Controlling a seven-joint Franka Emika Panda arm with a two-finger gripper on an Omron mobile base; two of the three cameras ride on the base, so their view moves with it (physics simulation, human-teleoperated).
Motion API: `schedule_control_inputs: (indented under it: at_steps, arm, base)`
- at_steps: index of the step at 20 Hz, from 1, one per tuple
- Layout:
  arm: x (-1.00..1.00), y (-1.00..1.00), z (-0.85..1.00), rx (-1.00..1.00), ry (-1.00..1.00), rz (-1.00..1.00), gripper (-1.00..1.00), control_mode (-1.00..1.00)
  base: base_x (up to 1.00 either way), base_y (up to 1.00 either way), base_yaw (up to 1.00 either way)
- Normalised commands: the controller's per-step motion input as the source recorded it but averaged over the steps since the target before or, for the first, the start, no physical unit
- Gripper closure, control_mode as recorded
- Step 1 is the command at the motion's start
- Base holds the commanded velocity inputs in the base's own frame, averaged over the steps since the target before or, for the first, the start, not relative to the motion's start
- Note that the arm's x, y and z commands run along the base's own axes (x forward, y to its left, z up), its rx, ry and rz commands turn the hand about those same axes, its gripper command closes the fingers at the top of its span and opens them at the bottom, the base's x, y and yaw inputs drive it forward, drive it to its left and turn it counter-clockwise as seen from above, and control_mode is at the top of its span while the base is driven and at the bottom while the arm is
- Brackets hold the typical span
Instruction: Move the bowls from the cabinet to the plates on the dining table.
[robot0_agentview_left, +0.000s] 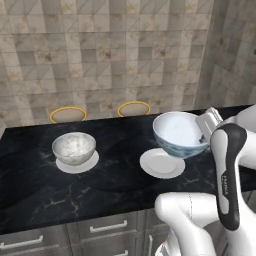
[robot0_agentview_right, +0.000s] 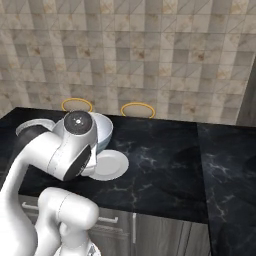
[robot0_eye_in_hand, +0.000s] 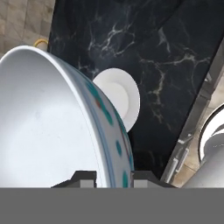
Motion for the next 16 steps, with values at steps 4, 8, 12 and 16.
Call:
schedule_control_inputs:
  at_steps: [4,8,12,16]
  arm:
    - [0.25,0.0,-0.34,0.0,0.04,0.0,1.0,-1.0]
    - [0.28,0.0,-0.37,0.0,0.01,0.0,1.0,-1.0]
    - [0.21,0.0,-0.28,0.0,0.02,0.0,1.0,-1.0]
    - [0.18,0.0,-0.28,0.0,0.02,0.0,1.0,-1.0]
  base:
    - [0.0,0.0,0.0]
    - [0.0,0.0,0.0]
    - [0.0,0.0,0.0]
    - [0.0,0.0,0.0]
